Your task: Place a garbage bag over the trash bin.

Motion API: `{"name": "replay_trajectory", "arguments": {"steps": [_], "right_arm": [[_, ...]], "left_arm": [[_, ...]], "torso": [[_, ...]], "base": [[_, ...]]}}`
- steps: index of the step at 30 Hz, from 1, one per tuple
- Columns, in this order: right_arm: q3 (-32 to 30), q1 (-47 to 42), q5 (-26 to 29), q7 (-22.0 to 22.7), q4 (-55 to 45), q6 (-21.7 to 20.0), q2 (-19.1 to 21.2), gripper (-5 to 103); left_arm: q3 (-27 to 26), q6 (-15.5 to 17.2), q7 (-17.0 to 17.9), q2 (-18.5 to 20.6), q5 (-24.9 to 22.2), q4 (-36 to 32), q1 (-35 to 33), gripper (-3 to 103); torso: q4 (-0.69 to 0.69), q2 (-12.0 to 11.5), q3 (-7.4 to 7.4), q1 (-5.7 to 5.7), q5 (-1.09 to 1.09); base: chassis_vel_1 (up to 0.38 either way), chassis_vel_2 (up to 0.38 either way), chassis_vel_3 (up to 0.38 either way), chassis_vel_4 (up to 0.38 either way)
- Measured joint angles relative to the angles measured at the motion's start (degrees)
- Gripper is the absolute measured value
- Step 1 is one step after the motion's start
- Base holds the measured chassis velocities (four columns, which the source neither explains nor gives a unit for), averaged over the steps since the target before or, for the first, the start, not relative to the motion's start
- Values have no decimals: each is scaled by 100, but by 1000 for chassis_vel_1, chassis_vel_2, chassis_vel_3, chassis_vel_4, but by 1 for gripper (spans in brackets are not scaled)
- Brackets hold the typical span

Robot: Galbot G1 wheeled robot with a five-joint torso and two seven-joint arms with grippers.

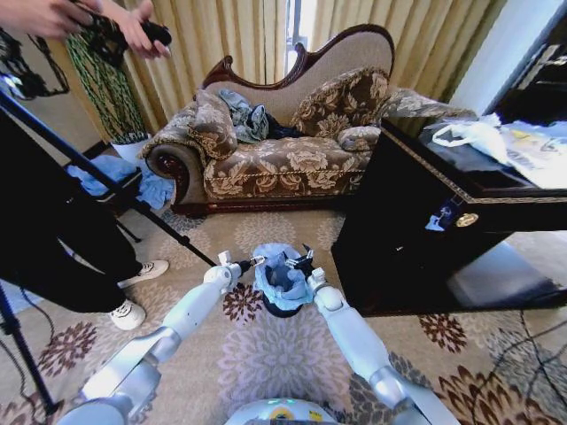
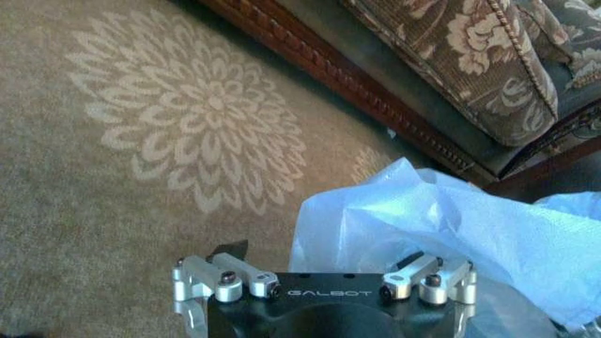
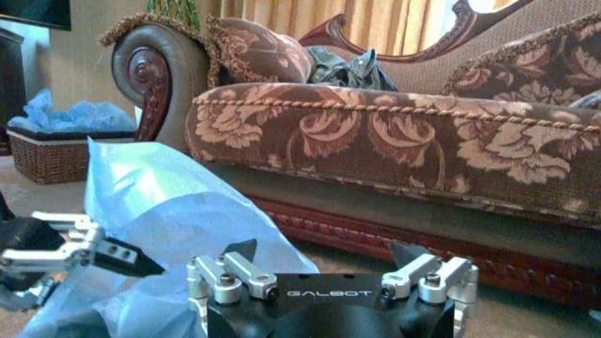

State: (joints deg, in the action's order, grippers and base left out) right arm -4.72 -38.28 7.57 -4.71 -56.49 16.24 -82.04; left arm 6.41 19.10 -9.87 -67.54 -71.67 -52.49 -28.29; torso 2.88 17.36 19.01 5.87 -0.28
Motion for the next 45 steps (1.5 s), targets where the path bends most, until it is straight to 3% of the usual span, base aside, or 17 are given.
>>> {"name": "replay_trajectory", "arguments": {"steps": [4,7,10,11,13,14,16,17,19,20,22,23,25,28,29,31,45], "right_arm": [[-31,10,-1,-101,93,43,6,89],[-62,-3,-31,-103,123,85,8,73],[-87,2,-80,-95,163,110,3,73],[-135,21,-134,-88,238,162,-18,63],[-153,29,-151,-88,266,177,-26,63],[-185,34,-165,-88,299,192,-28,52],[-197,34,-166,-91,307,201,-27,52],[-202,30,-159,-97,306,204,-14,41],[-202,17,-150,-112,294,204,0,41],[-202,3,-143,-127,280,204,11,30],[-191,-22,-128,-144,247,204,31,30],[-177,-37,-121,-151,228,204,41,20],[-156,-58,-116,-169,219,204,47,9],[-157,-52,-117,-176,245,205,32,9],[-162,-35,-120,-181,279,208,16,2],[-175,4,-129,-183,334,221,-4,0],[-433,211,-136,-164,666,369,20,0]], "left_arm": [[21,1,0,-3,-12,-22,27,100],[49,1,-1,-4,-13,-40,36,100],[58,0,-1,-5,-13,-48,37,100],[64,0,-1,-8,-13,-79,37,100],[70,-1,-1,-10,-15,-97,39,100],[88,-1,-1,-9,-22,-126,51,100],[101,-2,-1,-6,-32,-147,62,100],[116,-2,0,6,-60,-187,80,100],[120,-2,3,20,-78,-212,90,100],[123,-2,8,33,-89,-235,95,100],[131,-1,16,58,-108,-278,100,100],[135,-1,18,69,-114,-295,102,100],[140,0,22,95,-125,-331,105,100],[144,3,28,116,-144,-373,105,100],[146,3,31,128,-153,-405,105,100],[149,5,39,150,-175,-450,107,100],[228,12,55,205,-220,-666,174,100]], "torso": [[1,0,0,0,0],[1,0,0,0,0],[0,0,0,0,0],[0,0,0,0,0],[0,0,0,0,0],[0,0,0,0,0],[1,0,0,0,0],[1,0,0,0,0],[1,0,0,0,0],[1,0,0,0,0],[1,0,0,0,0],[1,0,0,0,0],[1,0,0,0,0],[1,0,0,0,0],[1,0,0,0,0],[0,0,0,0,0],[1,0,0,0,0]], "base": [[0,0,0,0],[0,0,0,0],[0,0,0,0],[0,0,0,0],[0,0,0,0],[0,0,0,0],[0,0,0,0],[0,0,0,0],[0,0,0,0],[0,0,0,0],[0,0,0,0],[0,0,0,0],[0,0,0,0],[0,0,0,0],[0,0,0,0],[0,0,0,0],[0,0,0,0]]}}
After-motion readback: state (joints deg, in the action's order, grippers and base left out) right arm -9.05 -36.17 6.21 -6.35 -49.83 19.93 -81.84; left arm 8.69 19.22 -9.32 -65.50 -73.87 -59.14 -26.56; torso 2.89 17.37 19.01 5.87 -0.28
